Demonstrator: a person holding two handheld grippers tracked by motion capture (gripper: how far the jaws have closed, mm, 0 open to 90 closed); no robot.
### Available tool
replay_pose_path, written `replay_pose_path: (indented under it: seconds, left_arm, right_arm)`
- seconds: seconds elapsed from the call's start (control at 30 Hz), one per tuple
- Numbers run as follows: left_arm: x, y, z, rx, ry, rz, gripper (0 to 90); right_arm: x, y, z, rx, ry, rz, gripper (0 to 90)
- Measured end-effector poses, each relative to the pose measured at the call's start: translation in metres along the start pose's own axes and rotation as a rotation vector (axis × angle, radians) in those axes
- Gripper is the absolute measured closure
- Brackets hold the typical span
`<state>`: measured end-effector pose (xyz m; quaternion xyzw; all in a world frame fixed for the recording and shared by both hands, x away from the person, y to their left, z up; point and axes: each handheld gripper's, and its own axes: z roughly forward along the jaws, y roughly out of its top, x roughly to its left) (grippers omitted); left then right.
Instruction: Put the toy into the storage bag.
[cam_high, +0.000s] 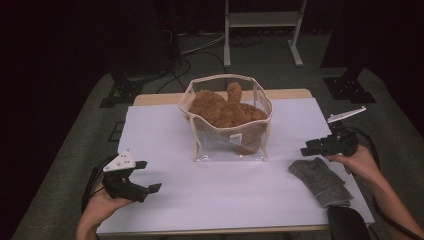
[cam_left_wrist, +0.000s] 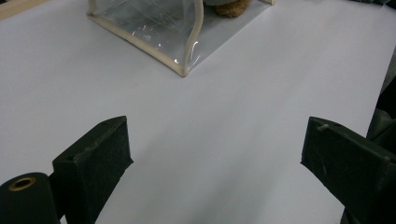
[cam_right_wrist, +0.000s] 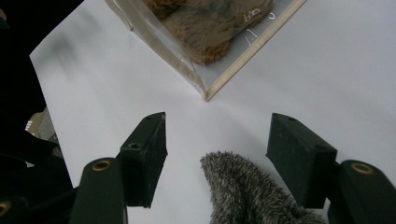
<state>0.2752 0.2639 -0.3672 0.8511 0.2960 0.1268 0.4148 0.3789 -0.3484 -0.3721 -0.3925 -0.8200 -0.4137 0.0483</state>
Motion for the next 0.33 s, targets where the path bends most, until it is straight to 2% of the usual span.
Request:
replay_pose_path:
  seconds: [0.23,0.33]
  left_arm:
    - [0.000,0.003,0.000,-0.023,0.017,0.002,7.1]
    - [0.002,0.004,-0.001,-0.056,0.028,-0.008,7.1]
  right_arm:
    - [0.006,-0.010,0.001,-0.016,0.000,-0.001,35.5]
    - [0.009,-0.018,0.002,-0.032,0.002,0.004,35.2]
